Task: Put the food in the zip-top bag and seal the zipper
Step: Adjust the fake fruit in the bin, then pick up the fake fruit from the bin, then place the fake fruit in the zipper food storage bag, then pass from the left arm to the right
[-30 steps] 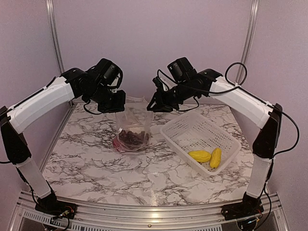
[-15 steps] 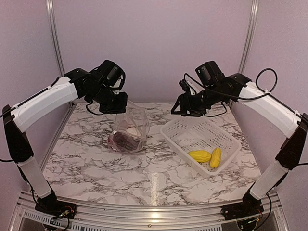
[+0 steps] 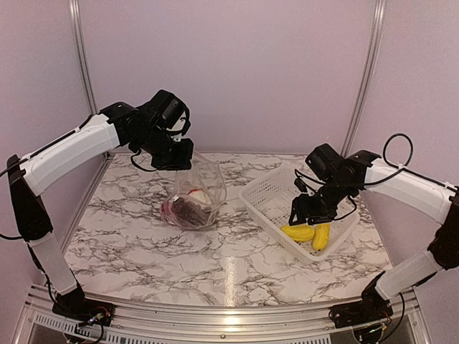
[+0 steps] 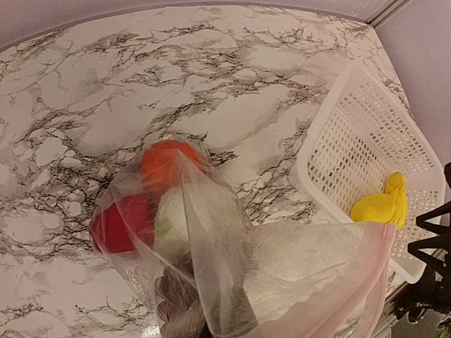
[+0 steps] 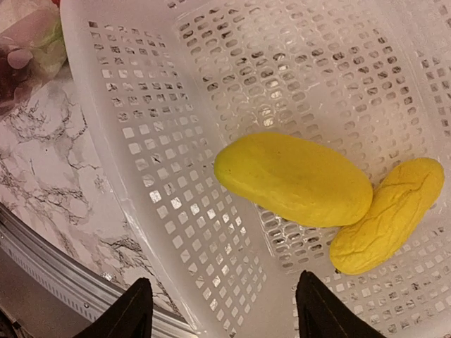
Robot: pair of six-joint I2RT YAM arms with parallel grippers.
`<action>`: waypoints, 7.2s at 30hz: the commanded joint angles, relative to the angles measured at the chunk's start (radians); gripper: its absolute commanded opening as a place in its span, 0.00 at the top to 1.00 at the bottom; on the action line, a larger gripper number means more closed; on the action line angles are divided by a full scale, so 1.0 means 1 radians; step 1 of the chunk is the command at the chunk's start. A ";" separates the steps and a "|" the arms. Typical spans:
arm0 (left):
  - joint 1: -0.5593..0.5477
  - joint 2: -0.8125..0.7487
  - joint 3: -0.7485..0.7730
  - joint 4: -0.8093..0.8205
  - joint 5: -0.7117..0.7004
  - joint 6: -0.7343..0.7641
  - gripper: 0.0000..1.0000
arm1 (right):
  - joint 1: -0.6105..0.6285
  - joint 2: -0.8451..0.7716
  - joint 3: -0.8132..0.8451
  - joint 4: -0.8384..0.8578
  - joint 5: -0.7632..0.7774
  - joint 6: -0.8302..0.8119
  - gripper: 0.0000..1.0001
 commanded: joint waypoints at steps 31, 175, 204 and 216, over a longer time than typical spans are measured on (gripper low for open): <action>0.001 -0.014 0.021 0.009 0.035 -0.011 0.96 | -0.152 0.266 -0.068 0.458 -0.058 0.259 0.24; 0.059 -0.058 -0.212 0.403 0.275 -0.353 0.91 | 0.211 0.305 0.459 0.591 -0.336 -0.069 0.67; 0.093 -0.102 -0.196 0.327 0.251 -0.319 0.90 | 0.238 0.266 0.534 0.289 0.017 -0.065 0.38; 0.093 -0.070 -0.137 0.217 0.300 -0.176 0.88 | 0.228 0.390 0.489 0.279 -0.033 -0.009 0.52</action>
